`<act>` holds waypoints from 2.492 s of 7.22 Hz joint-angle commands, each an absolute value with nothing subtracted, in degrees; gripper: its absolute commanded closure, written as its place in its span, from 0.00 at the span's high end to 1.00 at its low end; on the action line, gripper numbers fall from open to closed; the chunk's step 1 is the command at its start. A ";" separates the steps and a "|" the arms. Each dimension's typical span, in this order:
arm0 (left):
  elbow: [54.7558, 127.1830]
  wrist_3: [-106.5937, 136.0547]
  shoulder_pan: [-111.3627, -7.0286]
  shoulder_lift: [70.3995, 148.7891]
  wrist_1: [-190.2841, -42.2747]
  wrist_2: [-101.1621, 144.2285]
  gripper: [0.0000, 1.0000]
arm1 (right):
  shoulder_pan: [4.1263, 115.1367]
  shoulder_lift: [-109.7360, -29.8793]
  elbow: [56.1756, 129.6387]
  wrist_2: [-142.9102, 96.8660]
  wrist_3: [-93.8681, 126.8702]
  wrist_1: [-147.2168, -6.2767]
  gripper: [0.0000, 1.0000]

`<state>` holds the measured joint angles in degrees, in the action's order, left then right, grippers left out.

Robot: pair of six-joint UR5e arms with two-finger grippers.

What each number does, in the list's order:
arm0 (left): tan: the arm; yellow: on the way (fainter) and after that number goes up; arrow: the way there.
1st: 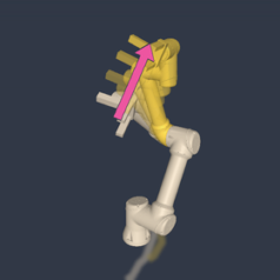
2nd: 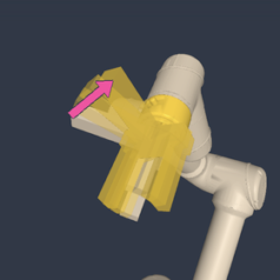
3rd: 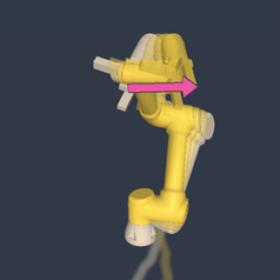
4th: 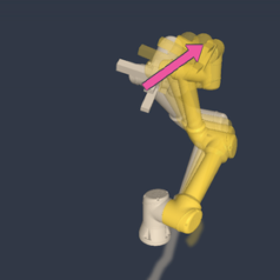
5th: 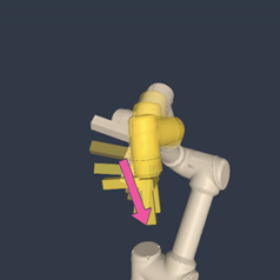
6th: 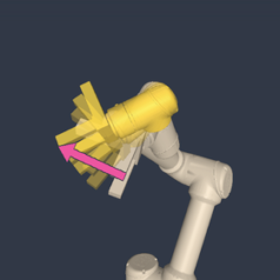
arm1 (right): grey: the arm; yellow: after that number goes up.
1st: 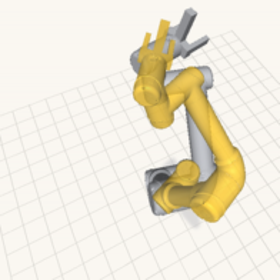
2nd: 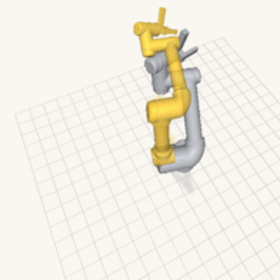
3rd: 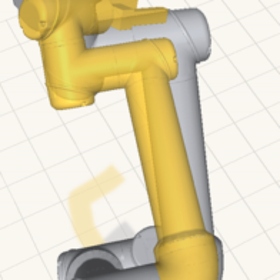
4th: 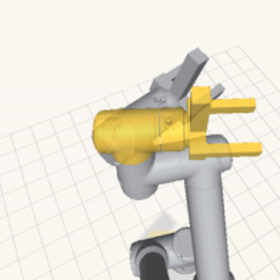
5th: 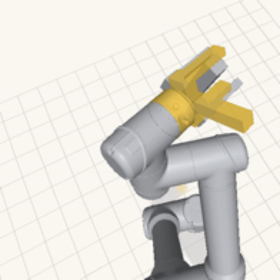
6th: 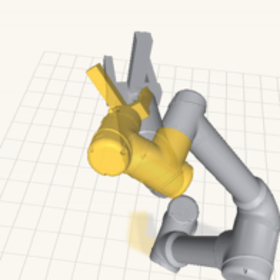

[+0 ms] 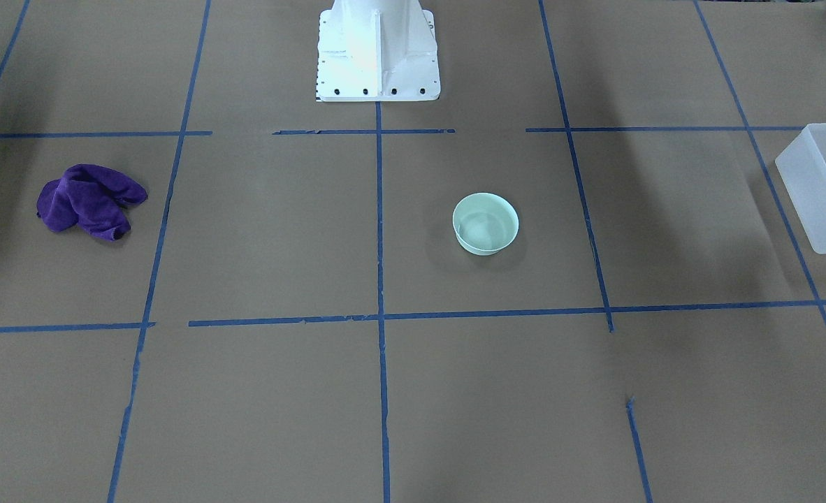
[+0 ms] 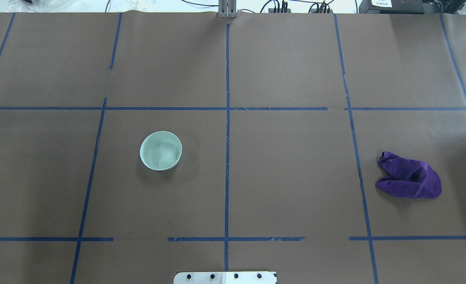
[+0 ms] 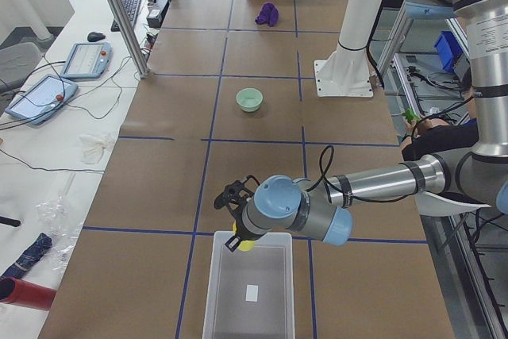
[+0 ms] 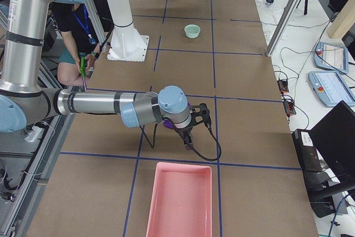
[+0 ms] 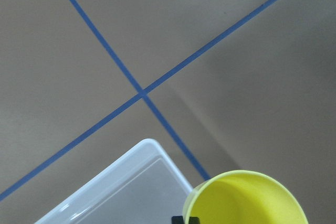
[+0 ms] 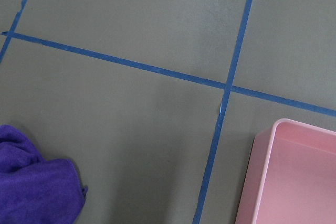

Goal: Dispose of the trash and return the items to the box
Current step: 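Lift the yellow cup with the left gripper and carry it over the clear bin, then release the yellow cup into the clear bin with the left gripper, then move the left gripper to the pale green bowl and grasp its rim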

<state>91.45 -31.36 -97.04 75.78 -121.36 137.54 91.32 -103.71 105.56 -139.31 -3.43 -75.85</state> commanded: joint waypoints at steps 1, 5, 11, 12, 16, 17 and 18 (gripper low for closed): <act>85.36 -33.93 -98.26 76.64 -124.85 137.46 0.00 | 91.32 -103.71 105.56 -139.31 -3.43 -75.85 1.00; 80.42 -21.01 -92.40 74.36 -140.27 137.81 0.00 | 91.32 -103.54 105.47 -139.22 -3.43 -75.85 1.00; 80.68 -21.01 -87.80 72.95 -140.54 137.90 0.66 | 91.32 -103.36 105.29 -139.22 -3.43 -75.85 1.00; 84.08 -20.14 -87.89 73.21 -139.58 138.16 0.70 | 91.32 -103.36 105.29 -139.22 -3.34 -75.85 1.00; 106.22 11.23 -82.48 78.55 -125.34 137.82 0.77 | 91.32 -103.36 105.21 -139.31 -3.25 -75.85 1.00; 109.30 23.08 -76.79 81.97 -125.33 135.81 0.80 | 91.32 -103.36 105.21 -139.31 -3.25 -75.85 1.00; 110.29 35.38 -69.51 86.27 -125.33 131.44 0.82 | 91.32 -103.36 105.21 -139.31 -3.25 -75.85 1.00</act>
<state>107.83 20.71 -77.32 81.61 -125.64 135.42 91.32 -103.36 105.22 -139.30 -3.25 -75.85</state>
